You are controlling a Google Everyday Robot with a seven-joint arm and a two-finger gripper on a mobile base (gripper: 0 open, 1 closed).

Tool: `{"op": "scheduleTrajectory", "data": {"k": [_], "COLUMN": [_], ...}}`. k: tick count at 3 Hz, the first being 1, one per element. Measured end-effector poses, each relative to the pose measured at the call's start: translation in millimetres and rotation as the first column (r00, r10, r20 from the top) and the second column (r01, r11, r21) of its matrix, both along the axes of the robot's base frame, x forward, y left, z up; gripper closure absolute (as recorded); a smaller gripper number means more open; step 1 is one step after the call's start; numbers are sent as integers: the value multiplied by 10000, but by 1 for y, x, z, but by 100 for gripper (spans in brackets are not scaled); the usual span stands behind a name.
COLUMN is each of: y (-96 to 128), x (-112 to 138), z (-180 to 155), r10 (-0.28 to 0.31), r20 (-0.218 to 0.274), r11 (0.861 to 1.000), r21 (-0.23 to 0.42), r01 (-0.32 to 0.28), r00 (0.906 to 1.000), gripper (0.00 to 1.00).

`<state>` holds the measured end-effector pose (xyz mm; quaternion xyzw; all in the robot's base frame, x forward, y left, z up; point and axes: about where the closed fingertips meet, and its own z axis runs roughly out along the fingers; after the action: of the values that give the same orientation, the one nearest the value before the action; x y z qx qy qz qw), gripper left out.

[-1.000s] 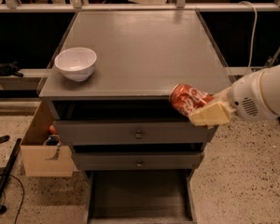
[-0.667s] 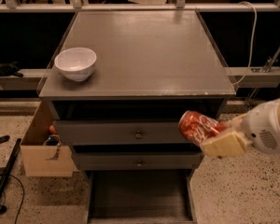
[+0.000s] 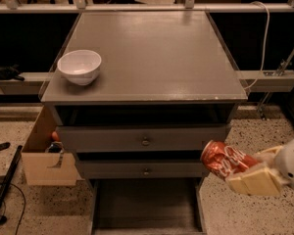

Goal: Place coke can into bottom drawer

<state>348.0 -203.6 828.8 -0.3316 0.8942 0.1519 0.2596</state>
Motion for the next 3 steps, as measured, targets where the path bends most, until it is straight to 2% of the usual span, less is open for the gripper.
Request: {"op": "scheduleTrajectory", "data": {"k": [1,2,3], "y": [14,46,64], "x": [27,55,75], "z": [-7,-49,-85], "r10": [171,371,81], "r20": [45,-235,-199], "r11": [9993,9988,10000], "r21": [-339,-306,23], "r01": [-169,-378,-81], "r00": [9998,9990,9998], "gripper": [100,100,100]}}
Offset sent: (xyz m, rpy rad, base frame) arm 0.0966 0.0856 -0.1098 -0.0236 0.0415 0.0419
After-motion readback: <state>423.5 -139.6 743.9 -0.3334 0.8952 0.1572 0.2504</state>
